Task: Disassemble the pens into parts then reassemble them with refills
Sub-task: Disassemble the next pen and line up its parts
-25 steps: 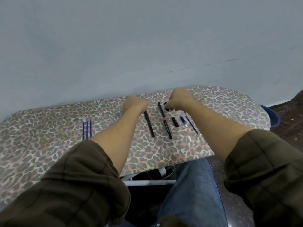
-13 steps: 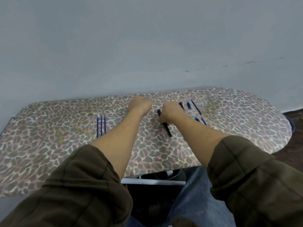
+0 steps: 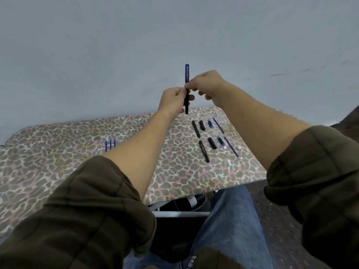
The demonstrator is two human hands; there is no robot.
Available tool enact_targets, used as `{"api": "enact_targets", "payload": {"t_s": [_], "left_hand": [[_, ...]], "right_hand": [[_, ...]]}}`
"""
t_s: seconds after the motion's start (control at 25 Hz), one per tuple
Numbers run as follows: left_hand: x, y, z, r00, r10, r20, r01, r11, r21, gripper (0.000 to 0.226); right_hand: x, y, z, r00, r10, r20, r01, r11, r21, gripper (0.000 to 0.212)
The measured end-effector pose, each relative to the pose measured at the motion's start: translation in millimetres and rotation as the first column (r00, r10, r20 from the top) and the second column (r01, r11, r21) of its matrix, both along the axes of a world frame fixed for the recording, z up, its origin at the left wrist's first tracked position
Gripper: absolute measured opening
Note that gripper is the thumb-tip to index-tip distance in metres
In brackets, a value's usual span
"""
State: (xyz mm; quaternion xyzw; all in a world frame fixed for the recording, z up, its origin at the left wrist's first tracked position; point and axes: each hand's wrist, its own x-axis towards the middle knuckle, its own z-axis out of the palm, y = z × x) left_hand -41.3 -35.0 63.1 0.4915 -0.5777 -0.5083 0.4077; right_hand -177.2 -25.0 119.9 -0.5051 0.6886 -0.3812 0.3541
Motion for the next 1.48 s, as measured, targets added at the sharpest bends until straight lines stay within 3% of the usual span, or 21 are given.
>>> {"api": "enact_targets", "payload": {"t_s": [0.16,0.28,0.4,0.52,0.68,0.84,0.96,1.08,1.28,1.48], "left_hand": [[-12.9,7.5,13.4,0.999,-0.036,0.023,0.038,0.993,-0.112,0.021],[-18.7,13.5,22.4,0.999,-0.006,0.037,0.012,0.986,-0.167,0.026],[-18.2,13.5,30.5,0.987,0.098,0.125,-0.060,0.958,-0.280,0.034],[-17.8,15.0,35.2,0.979,0.071,0.189,-0.014,0.958,-0.285,0.040],[-6.9,10.8,40.1,0.982,-0.025,0.188,0.067,0.973,-0.219,0.039],[-10.8,18.2,34.1,0.956,-0.088,0.281,0.159,0.958,-0.237,0.031],[-9.2,23.2,22.9,0.965,-0.035,0.260,0.105,0.960,-0.260,0.031],[10.7,8.6,20.9,0.969,0.083,0.233,-0.033,0.977,-0.211,0.035],[42.6,-2.1,0.4,0.960,0.225,0.164,-0.206,0.970,-0.126,0.036],[68.7,-12.6,-23.6,0.960,0.256,0.112,-0.252,0.966,-0.050,0.035]], "right_hand": [[-11.5,4.7,10.7,0.994,-0.045,0.099,0.062,0.981,-0.182,0.040],[-6.3,10.1,16.1,0.996,-0.014,0.094,0.036,0.970,-0.241,0.028],[1.5,11.5,18.2,0.996,-0.013,0.083,0.035,0.960,-0.279,0.030],[6.7,11.2,20.2,0.998,-0.056,0.042,0.066,0.955,-0.291,0.028],[6.8,8.9,19.0,0.992,-0.006,0.123,0.035,0.971,-0.236,0.025],[-7.5,-5.7,32.7,0.928,-0.202,0.314,0.267,0.947,-0.180,0.021],[-31.2,-19.0,35.6,0.965,-0.253,0.065,0.260,0.954,-0.148,0.024],[-23.2,-21.7,6.8,0.984,-0.143,-0.108,0.135,0.988,-0.079,0.023],[19.8,-20.0,-53.6,0.987,-0.014,-0.159,0.029,0.995,0.093,0.022],[47.2,-28.3,-84.0,0.966,0.074,-0.248,0.003,0.954,0.299,0.022]]}}
